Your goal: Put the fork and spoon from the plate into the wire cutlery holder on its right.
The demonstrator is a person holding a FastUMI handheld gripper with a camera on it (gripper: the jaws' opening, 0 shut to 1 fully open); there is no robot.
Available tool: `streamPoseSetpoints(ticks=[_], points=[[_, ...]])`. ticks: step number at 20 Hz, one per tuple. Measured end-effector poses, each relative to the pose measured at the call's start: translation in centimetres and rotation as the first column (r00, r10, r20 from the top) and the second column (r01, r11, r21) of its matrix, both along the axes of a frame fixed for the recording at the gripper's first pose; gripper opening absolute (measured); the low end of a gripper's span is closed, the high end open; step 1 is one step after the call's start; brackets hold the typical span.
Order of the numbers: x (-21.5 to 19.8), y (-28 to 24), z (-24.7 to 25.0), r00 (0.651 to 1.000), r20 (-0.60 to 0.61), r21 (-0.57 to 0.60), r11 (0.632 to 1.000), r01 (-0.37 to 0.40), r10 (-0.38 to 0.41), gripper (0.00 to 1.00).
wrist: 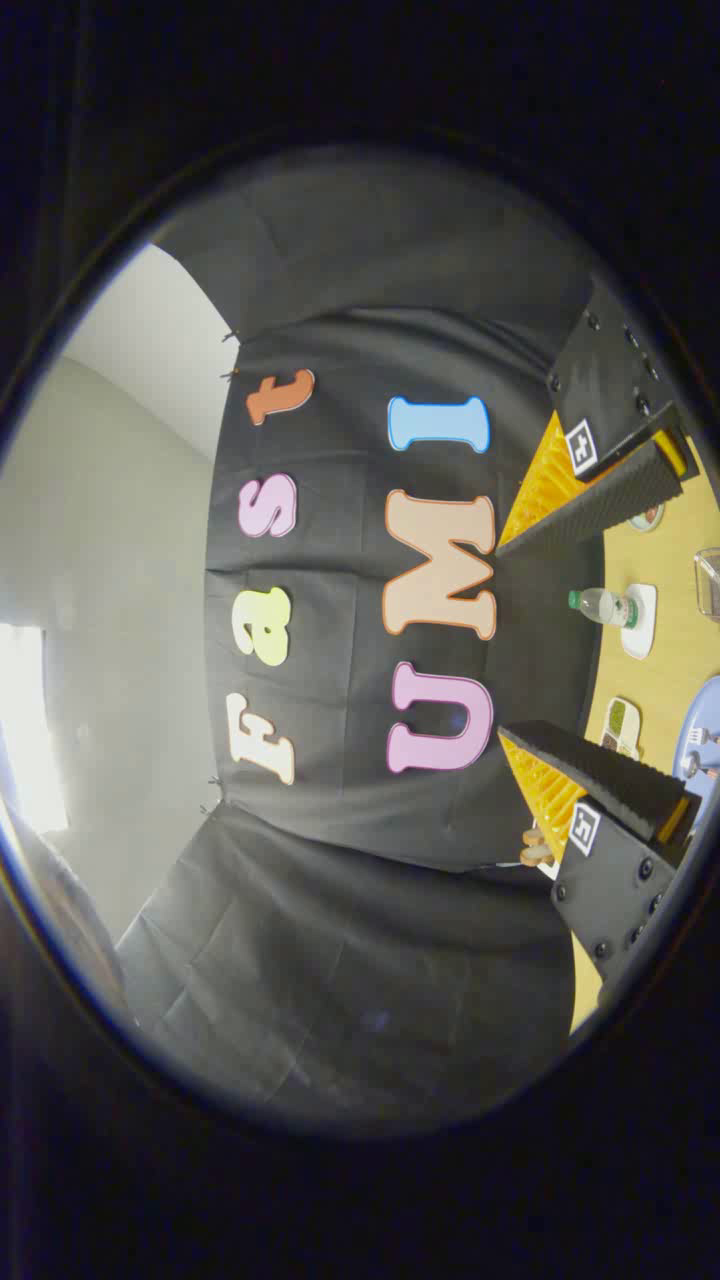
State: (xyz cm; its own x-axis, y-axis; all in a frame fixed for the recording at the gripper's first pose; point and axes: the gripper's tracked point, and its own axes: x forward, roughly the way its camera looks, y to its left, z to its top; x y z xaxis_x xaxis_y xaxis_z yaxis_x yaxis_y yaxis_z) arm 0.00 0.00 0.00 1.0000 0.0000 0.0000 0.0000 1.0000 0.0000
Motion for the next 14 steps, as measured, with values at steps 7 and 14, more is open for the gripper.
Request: streamPoseSetpoints(ticks=[7,14], points=[[0.4,0.9,-0.8,1.000,-0.015,-0.002,1.000,-0.017,0.017,1.00],[0.9,1.3,-1.6,0.999,-0.033,0.016,0.999,-0.037,0.038,1.00]])
